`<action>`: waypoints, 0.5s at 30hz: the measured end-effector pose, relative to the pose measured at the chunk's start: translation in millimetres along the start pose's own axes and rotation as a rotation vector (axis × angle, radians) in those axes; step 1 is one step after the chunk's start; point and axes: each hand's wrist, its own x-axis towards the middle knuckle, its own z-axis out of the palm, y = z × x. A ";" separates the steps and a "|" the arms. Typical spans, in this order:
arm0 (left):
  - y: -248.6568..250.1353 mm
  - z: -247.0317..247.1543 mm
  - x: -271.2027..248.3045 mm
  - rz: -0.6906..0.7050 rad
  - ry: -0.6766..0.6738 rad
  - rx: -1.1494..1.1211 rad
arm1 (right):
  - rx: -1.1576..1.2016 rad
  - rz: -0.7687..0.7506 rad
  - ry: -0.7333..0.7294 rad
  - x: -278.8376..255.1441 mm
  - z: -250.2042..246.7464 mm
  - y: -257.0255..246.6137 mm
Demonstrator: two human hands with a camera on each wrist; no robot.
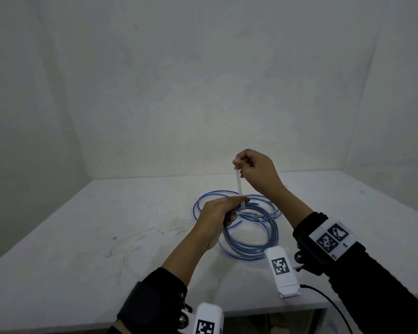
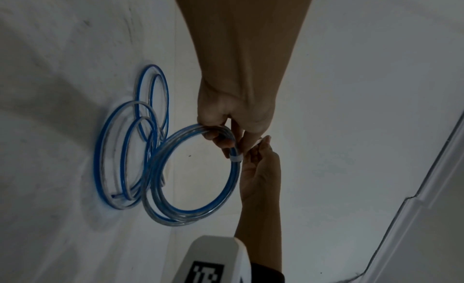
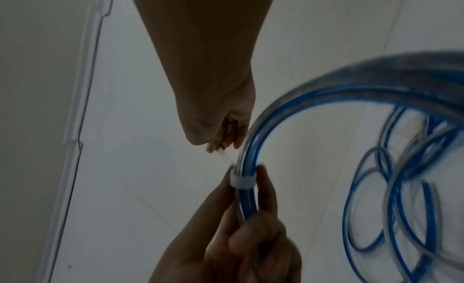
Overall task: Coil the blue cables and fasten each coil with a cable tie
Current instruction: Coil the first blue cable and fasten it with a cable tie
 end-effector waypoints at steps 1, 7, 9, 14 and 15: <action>-0.9 -0.7 0.4 0.004 0.012 -0.003 | 0.032 0.025 -0.037 -0.6 -2.6 -1.8; -2.7 -3.1 6.7 0.017 0.084 -0.005 | 0.088 -0.007 -0.261 -15.0 -9.5 -6.7; -1.7 -3.0 7.7 0.026 0.082 0.031 | 0.083 -0.068 -0.239 -19.8 -5.7 -3.3; -3.6 1.7 1.9 0.096 0.073 0.062 | 0.157 -0.080 -0.110 -20.7 -1.2 2.4; -3.3 1.8 1.0 0.112 0.063 0.068 | 0.175 -0.071 -0.097 -20.7 -1.4 4.1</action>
